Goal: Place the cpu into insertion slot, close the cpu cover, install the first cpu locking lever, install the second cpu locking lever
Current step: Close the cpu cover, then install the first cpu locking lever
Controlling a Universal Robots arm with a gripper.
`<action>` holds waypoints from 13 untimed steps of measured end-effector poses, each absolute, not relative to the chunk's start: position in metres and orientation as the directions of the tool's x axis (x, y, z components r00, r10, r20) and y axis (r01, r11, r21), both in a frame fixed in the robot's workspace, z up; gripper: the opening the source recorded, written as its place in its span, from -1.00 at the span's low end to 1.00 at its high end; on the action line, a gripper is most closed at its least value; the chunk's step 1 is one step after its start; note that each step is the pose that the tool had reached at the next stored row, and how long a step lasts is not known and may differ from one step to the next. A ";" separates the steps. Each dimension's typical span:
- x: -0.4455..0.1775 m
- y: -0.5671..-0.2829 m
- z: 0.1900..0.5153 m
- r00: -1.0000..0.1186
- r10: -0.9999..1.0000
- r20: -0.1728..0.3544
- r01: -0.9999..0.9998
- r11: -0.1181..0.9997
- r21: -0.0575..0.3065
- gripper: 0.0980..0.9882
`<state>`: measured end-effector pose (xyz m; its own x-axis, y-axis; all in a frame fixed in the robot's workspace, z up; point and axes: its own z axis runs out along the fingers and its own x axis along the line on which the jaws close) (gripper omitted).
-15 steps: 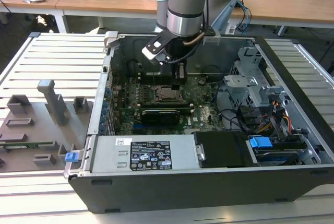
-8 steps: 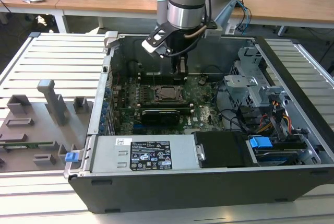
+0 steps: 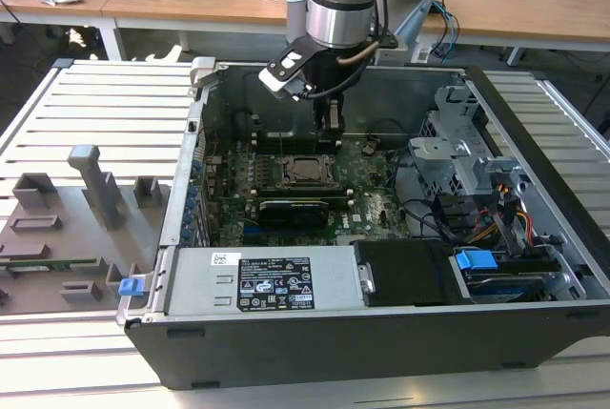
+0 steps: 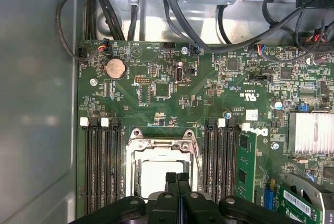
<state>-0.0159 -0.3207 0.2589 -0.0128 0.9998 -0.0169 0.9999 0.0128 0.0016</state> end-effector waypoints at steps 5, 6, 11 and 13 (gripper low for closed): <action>-0.016 -0.321 0.259 -0.013 1.000 -0.017 1.000 0.013 0.002 -0.98; -0.016 -0.321 0.259 -0.013 1.000 -0.017 1.000 0.013 0.002 -0.98; -0.016 -0.321 0.259 -0.074 0.997 -0.017 0.997 0.074 0.002 -0.98; -0.016 -0.321 0.259 -0.126 0.992 -0.017 0.992 0.126 0.002 -0.98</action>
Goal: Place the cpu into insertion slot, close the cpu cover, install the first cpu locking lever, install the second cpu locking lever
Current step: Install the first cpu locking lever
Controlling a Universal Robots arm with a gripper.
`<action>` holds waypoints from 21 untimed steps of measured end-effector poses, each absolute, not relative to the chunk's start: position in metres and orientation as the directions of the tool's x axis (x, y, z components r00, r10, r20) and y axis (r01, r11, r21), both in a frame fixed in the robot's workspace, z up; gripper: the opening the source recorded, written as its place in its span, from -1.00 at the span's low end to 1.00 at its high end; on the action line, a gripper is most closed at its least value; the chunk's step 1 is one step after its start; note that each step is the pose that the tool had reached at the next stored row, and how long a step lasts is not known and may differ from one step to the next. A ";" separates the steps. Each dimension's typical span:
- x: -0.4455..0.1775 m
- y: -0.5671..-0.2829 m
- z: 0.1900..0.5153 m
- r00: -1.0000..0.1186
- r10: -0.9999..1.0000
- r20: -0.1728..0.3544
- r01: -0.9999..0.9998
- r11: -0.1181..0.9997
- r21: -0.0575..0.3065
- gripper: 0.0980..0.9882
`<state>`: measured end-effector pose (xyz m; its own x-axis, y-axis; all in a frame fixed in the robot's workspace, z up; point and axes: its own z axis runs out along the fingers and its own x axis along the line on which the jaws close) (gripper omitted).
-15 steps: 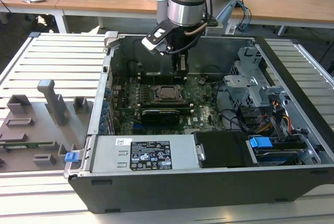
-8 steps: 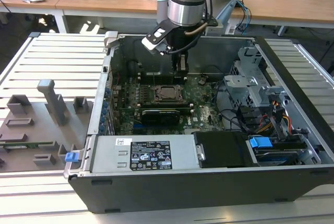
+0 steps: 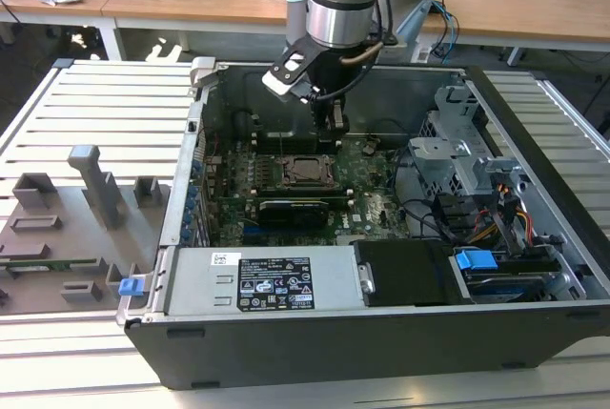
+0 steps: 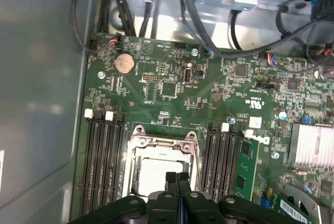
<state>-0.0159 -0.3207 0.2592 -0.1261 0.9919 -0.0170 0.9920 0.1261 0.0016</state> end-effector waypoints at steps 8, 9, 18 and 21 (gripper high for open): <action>-0.016 -0.321 0.259 -0.378 0.926 -0.017 0.926 0.378 0.002 -0.98; -0.016 -0.321 0.259 -0.400 0.916 -0.017 0.916 0.401 0.002 -0.98; -0.016 -0.321 0.259 -0.526 0.850 -0.017 0.850 0.526 0.002 -0.98; -0.016 -0.321 0.259 -0.579 0.815 -0.017 0.815 0.579 0.002 -0.98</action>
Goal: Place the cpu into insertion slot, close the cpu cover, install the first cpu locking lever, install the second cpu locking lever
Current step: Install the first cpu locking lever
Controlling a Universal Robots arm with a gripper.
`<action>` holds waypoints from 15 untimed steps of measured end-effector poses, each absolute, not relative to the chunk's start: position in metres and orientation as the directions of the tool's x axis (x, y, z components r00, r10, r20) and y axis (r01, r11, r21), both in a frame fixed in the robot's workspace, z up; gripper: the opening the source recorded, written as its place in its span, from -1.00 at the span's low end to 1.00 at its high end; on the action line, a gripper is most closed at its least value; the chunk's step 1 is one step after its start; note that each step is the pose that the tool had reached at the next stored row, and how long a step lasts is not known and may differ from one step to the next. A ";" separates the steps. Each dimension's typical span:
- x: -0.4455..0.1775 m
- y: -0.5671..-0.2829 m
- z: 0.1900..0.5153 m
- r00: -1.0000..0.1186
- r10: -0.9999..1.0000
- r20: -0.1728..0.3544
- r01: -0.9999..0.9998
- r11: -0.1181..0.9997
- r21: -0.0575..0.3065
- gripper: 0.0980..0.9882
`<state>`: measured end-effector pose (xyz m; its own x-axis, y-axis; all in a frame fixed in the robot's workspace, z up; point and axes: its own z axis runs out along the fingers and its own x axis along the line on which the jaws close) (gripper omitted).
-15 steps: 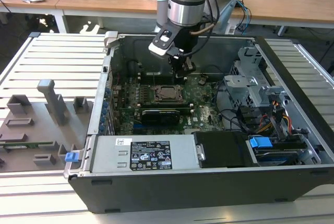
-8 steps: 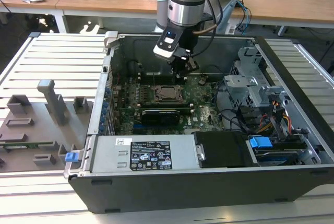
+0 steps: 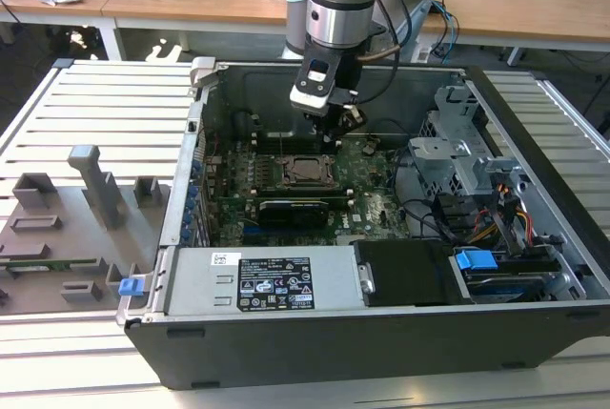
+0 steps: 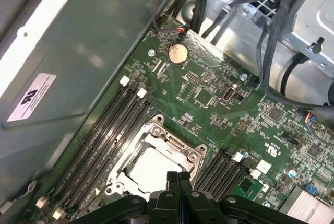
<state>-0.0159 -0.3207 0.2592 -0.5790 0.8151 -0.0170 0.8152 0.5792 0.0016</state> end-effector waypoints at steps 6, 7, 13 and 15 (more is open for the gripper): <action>-0.016 -0.321 0.259 -0.658 0.753 -0.017 0.753 0.658 0.002 -0.98; -0.016 -0.321 0.259 -0.670 0.742 -0.017 0.742 0.670 0.002 -0.98; -0.016 -0.321 0.259 -0.718 0.695 -0.017 0.696 0.719 0.002 -0.98; -0.016 -0.321 0.259 -0.734 0.679 -0.017 0.679 0.734 0.002 -0.98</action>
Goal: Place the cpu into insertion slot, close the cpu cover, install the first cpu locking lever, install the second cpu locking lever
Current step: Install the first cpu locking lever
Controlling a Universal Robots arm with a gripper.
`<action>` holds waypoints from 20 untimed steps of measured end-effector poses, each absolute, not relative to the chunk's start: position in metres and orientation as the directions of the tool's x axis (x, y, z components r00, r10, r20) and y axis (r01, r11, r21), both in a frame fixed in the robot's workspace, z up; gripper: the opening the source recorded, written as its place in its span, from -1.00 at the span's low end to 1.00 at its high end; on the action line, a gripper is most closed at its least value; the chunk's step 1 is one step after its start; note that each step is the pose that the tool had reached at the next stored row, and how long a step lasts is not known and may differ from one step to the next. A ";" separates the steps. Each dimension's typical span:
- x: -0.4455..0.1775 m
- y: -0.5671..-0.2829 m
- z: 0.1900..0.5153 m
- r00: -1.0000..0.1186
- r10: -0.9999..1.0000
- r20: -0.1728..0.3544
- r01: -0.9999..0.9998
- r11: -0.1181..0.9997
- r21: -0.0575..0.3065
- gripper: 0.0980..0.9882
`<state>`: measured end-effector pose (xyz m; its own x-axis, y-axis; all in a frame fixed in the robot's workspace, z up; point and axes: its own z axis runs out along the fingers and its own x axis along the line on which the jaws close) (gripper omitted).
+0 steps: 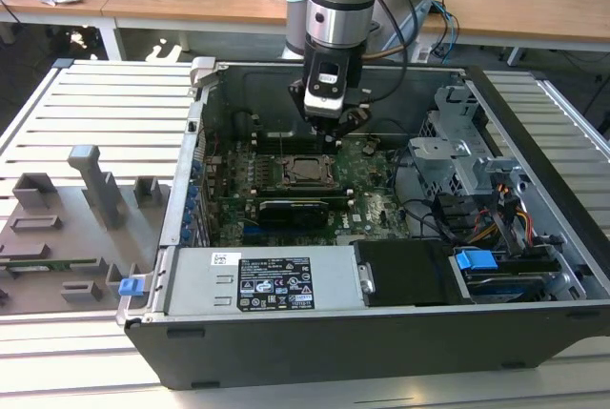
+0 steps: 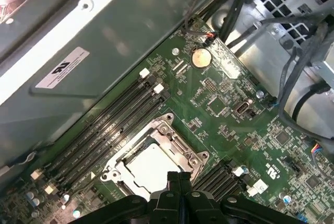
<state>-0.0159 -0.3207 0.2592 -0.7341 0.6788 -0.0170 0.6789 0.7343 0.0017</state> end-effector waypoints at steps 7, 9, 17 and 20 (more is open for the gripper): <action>-0.016 -0.321 0.259 -0.782 0.623 -0.017 0.624 0.782 0.002 -0.98; -0.016 -0.321 0.259 -0.801 0.599 -0.017 0.599 0.801 0.002 -0.98; -0.016 -0.321 0.259 -0.855 0.518 -0.017 0.518 0.855 0.002 -0.98; -0.016 -0.321 0.259 -0.870 0.493 -0.017 0.493 0.870 0.002 -0.98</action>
